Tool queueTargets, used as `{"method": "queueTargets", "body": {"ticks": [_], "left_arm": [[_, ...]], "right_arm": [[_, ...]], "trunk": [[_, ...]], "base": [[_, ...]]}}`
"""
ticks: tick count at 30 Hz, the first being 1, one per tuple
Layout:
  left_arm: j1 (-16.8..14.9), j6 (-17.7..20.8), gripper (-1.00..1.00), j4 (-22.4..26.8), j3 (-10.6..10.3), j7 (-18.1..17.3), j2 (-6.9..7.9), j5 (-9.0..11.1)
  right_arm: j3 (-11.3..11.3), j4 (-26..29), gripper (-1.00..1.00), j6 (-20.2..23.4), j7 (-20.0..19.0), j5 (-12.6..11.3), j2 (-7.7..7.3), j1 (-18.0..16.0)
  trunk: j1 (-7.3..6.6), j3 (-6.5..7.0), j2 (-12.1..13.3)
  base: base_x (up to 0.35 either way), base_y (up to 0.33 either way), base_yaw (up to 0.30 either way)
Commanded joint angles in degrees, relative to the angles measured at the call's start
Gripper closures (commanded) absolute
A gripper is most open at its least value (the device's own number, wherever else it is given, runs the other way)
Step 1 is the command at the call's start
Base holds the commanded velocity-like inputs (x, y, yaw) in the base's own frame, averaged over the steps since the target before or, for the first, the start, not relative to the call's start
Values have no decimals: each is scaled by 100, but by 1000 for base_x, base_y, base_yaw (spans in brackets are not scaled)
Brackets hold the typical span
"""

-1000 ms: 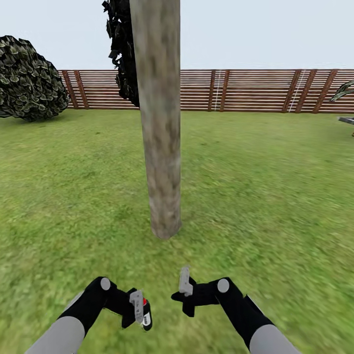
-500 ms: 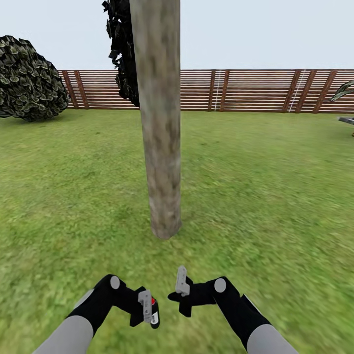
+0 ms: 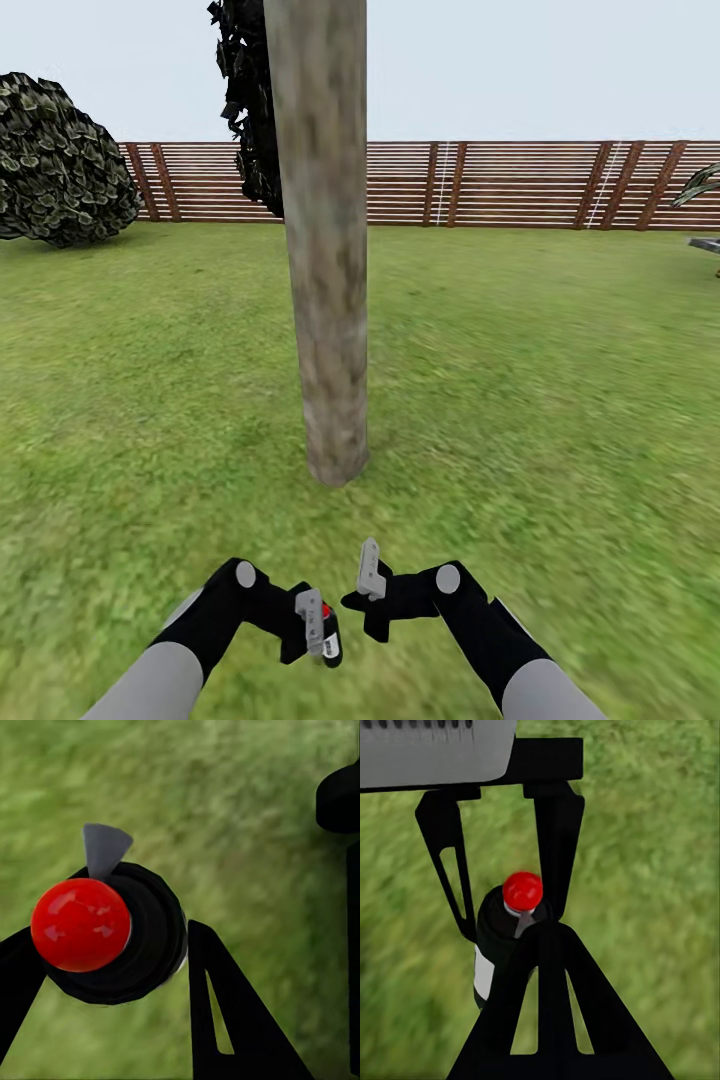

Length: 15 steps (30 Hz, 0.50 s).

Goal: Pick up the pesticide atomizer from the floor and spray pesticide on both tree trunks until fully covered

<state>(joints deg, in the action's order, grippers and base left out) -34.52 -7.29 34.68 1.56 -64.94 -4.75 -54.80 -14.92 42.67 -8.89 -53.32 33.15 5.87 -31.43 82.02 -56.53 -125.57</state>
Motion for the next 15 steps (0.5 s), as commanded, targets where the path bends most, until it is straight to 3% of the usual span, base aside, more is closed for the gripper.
{"method": "queueTargets", "body": {"ticks": [1,9,15], "left_arm": [[-2,-61,100,5,18,-10,-17,-50],[-2,-62,100,9,19,-10,-115,-25],[-2,-78,100,-4,35,-18,-104,221]], "right_arm": [[6,5,100,-51,-3,60,2,-3],[5,5,100,-51,-3,65,2,-2],[6,5,100,-51,-3,69,2,-3]], "trunk": [[-1,-5,-2],[-1,-5,-2],[-1,-5,-2]], "base": [[0,0,0],[0,0,0],[0,0,0]]}}
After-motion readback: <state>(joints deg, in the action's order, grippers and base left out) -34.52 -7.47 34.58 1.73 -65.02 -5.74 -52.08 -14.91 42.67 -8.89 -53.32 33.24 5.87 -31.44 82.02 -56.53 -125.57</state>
